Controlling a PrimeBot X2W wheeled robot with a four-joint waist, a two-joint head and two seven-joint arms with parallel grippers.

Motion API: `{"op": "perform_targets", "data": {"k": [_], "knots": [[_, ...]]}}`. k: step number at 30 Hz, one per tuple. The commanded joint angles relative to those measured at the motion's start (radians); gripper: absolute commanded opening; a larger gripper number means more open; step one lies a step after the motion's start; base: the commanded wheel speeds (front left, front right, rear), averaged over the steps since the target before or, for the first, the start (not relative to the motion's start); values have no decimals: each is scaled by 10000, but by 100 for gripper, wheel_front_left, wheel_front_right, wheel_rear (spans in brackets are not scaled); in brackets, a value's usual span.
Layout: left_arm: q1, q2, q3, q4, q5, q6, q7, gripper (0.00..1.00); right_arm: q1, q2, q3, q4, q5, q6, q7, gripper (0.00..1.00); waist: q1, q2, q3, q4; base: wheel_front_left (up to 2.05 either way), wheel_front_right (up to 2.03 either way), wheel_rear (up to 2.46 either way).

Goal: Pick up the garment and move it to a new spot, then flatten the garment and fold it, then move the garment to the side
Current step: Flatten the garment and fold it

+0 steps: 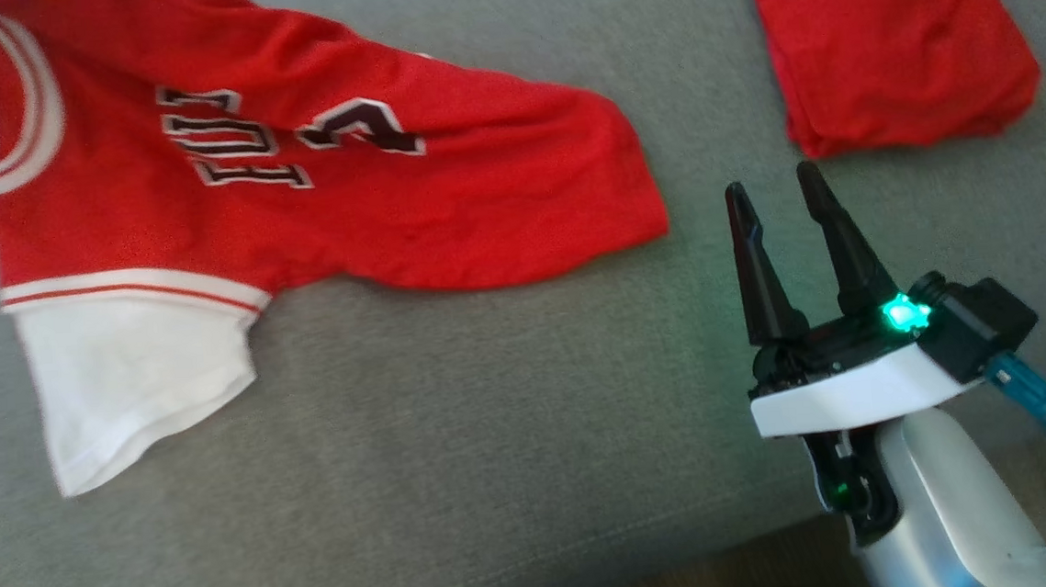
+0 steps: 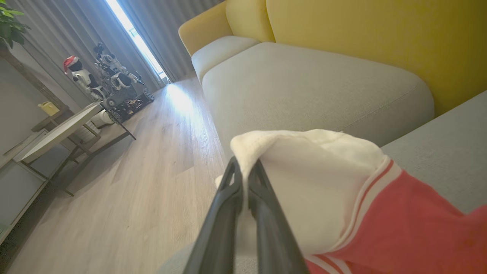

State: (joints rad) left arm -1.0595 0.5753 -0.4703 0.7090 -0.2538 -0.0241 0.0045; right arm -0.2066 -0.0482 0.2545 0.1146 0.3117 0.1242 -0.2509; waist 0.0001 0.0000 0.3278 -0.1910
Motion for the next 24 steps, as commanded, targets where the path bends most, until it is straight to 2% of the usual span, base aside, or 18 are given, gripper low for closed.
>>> {"op": "perform_targets", "data": {"k": [1, 2, 7, 14, 19, 24], "knots": [[-609, 532, 364, -87, 95, 15, -17, 29, -272, -20, 229, -373, 92, 65, -107, 100, -1, 0, 478, -446, 0, 0, 0], [-811, 487, 341, 234, 131, 17, -67, 100, -288, -20, 236, -416, 110, 65, -107, 100, -1, 0, 564, -492, 0, 0, 0], [-1581, 146, 278, 1406, 223, 126, -734, 100, -315, -20, 159, -578, 147, 65, -107, 100, -1, 0, 814, -479, 0, 0, 0], [-1889, -591, 391, 2217, -130, 99, -1965, 100, -262, -20, -99, -504, -4, 65, -108, 100, -1, 0, 518, 151, 0, 0, 0], [-1399, -1122, 868, 2114, -867, -52, -2503, 100, -184, -20, -396, -381, -208, 65, -108, 100, -1, 0, -27, 751, 0, 0, 0], [-74, -1540, 1476, 1209, -1617, -102, -2647, 100, 44, -20, -763, -265, -393, 65, -108, 100, -1, 0, -671, 1387, 0, 0, 0]]}}
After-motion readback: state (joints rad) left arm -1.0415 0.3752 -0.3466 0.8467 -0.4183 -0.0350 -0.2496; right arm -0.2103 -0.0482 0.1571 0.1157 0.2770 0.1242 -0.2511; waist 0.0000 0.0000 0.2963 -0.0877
